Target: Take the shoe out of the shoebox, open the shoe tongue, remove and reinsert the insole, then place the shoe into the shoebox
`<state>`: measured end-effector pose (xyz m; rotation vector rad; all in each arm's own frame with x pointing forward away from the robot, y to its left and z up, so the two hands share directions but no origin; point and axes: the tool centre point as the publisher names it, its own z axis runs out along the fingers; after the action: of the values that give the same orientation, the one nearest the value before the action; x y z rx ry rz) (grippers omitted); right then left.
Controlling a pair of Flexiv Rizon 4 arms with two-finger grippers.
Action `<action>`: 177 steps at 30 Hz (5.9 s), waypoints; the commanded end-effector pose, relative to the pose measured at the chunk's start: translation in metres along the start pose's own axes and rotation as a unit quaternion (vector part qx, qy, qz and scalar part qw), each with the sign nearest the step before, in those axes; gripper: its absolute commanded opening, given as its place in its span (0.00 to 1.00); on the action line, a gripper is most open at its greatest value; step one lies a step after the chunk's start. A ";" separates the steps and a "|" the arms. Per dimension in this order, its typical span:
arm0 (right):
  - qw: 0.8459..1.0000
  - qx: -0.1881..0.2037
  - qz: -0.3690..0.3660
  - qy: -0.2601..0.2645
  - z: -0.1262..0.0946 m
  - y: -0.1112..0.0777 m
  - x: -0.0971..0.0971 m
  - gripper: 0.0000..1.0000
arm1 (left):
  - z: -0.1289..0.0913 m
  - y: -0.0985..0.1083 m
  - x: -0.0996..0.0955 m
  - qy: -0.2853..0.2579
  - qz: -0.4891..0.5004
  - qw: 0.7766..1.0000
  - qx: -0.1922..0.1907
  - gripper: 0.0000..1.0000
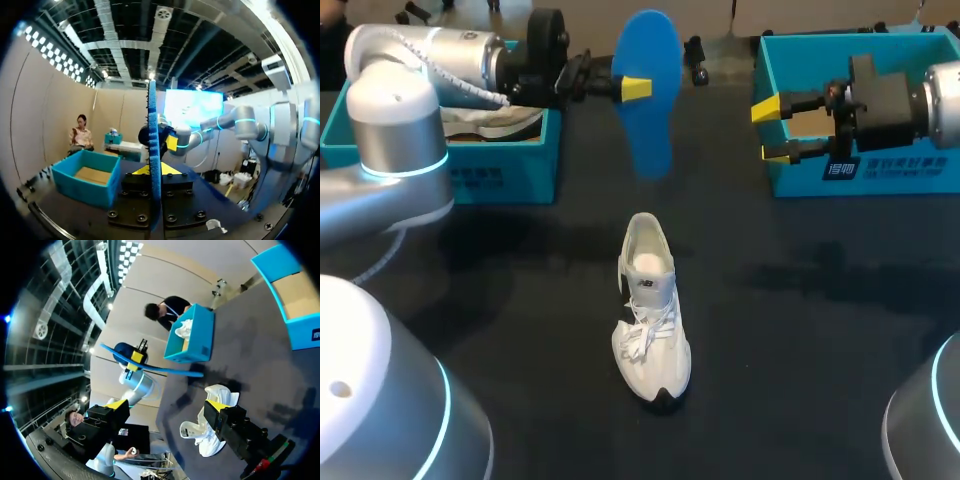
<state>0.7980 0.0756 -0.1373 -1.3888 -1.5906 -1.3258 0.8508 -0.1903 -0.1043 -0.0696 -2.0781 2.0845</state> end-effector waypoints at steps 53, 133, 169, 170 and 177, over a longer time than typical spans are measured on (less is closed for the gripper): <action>1.000 -0.001 0.000 -0.001 0.001 0.000 0.001 1.00 | -0.002 0.018 0.003 -0.089 0.834 0.545 -0.026 0.00; 0.997 0.066 -0.009 0.026 0.075 0.011 0.004 0.41 | 0.042 0.035 -0.011 -0.095 0.825 0.556 -0.042 0.00; 0.997 0.066 -0.010 0.038 0.084 0.013 0.000 0.27 | 0.048 0.038 -0.018 -0.111 0.819 0.561 -0.048 0.00; 0.997 0.066 -0.010 0.038 0.084 0.013 0.000 0.23 | 0.048 0.038 -0.018 -0.111 0.819 0.561 -0.048 0.00; 0.997 0.066 -0.012 0.039 0.084 0.014 0.000 0.00 | 0.047 0.039 -0.020 -0.106 0.823 0.556 -0.057 0.42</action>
<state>0.8232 0.1526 -0.1564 -1.2271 -1.6150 -1.2502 0.8583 -0.2384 -0.1463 -2.8883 -2.3296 2.4175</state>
